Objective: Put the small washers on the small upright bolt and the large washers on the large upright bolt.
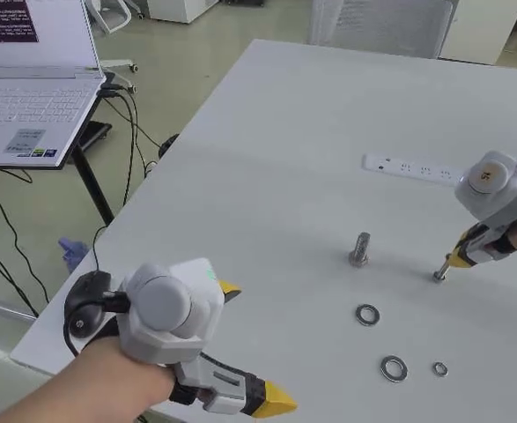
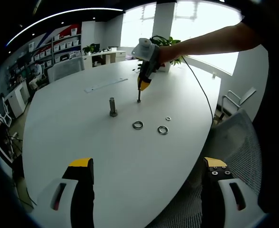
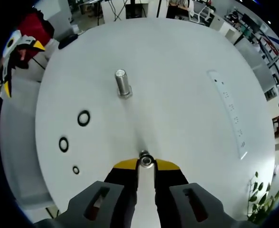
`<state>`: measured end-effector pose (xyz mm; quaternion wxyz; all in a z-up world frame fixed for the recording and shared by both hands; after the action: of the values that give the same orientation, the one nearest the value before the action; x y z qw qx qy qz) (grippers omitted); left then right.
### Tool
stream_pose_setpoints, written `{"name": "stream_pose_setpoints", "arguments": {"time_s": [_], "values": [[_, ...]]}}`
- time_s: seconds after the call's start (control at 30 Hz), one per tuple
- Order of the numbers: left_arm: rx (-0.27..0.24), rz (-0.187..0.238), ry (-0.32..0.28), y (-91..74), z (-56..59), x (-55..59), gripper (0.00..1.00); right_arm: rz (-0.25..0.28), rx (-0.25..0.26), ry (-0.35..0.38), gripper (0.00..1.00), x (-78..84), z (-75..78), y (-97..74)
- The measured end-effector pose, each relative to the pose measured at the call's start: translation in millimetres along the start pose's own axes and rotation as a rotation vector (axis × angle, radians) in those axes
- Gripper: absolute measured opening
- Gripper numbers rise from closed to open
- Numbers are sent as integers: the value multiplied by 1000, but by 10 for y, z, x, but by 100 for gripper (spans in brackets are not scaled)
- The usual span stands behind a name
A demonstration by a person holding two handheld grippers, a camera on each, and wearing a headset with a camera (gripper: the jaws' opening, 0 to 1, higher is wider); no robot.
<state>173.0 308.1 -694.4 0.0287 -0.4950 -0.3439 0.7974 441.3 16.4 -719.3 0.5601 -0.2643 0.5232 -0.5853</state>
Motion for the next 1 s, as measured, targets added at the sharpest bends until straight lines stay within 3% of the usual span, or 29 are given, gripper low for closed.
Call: {"name": "stream_pose_setpoints", "arguments": {"time_s": [0.47,1.0], "values": [[8,-3,-23,31,-7,54,92,-16,1,-50,12,3,-69,128],[-3,-13,-53,-21,28,147,92,-39,-13,-39,13,67,-148,387]]}}
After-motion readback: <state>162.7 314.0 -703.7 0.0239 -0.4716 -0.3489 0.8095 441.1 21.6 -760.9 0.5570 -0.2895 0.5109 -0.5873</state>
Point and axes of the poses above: the centre of the closed fingertips' face, and the gripper's own axes: y roughly forward along the fingers, z roughly to its right, x roughly out of its underside, the point moved 10 cm from there along -y, roughly backward along the fingers, and after that the axes turned 15 degrees about x, right-handed, at the moved point
